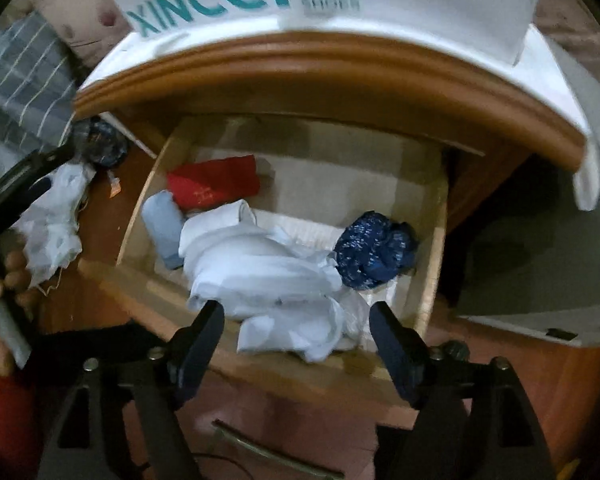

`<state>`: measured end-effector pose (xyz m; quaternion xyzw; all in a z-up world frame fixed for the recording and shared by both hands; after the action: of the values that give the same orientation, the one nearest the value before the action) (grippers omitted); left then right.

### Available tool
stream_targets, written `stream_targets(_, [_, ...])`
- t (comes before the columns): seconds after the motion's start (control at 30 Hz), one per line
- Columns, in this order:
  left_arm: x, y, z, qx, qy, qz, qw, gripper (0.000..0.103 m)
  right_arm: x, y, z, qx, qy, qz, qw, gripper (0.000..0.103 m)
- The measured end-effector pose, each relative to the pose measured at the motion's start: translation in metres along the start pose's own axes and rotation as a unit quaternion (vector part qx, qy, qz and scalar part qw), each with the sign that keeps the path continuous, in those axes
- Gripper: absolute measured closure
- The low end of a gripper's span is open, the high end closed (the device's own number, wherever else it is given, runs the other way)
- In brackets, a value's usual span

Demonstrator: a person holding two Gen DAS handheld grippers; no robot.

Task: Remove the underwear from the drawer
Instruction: 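Move the right gripper back to the drawer above the white garment, then lower the right gripper onto the white garment and grasp it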

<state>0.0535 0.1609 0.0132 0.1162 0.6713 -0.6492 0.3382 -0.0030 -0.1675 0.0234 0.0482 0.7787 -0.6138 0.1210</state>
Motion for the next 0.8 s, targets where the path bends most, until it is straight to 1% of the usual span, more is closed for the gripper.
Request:
stream_targets(0.17, [0.0,0.001,-0.007,0.0,-0.014,-0.006,0.9999,0.018,-0.004,0.029,0.007,-0.015,0.066,-0.022,0.997,0.023])
stream_targets(0.3, [0.0,0.001,-0.011,0.002,-0.023,-0.009,0.9997,0.018,-0.006,0.048,0.014,-0.015,0.115,-0.04,0.992,0.022])
stream_targets(0.43, [0.0,0.001,-0.011,0.002,-0.021,-0.009,0.9997,0.018,-0.007,0.063,0.019,-0.029,0.17,-0.057,0.983,0.021])
stream_targets(0.53, [0.001,0.0,-0.011,0.003,-0.02,-0.01,0.9997,0.018,-0.008,0.078,0.02,-0.026,0.197,-0.072,0.977,0.02])
stream_targets(0.6, [0.001,0.0,-0.013,0.005,-0.021,-0.011,0.9997,0.018,-0.007,0.09,0.02,-0.032,0.218,-0.083,0.972,0.02])
stream_targets(0.67, [0.001,0.0,-0.012,0.006,-0.021,-0.011,0.9997,0.018,-0.008,0.101,0.019,-0.037,0.244,-0.098,0.964,0.016])
stream_targets(0.8, [0.002,0.0,-0.012,0.011,-0.024,-0.016,0.9995,0.018,-0.013,0.118,0.015,-0.035,0.266,-0.116,0.956,0.013])
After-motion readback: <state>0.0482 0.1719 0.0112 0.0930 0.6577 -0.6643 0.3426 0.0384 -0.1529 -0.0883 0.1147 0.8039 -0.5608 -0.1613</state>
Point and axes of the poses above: each gripper's, at about its wrist camera, not at the fingertips, and y roughly the way its jaws point, z to its right, x to its underside, the point moved 3 cm from there along y, roughly the way its jaws point, and after that the axes turned 5 degrees about -x, right-handed, at the moved point
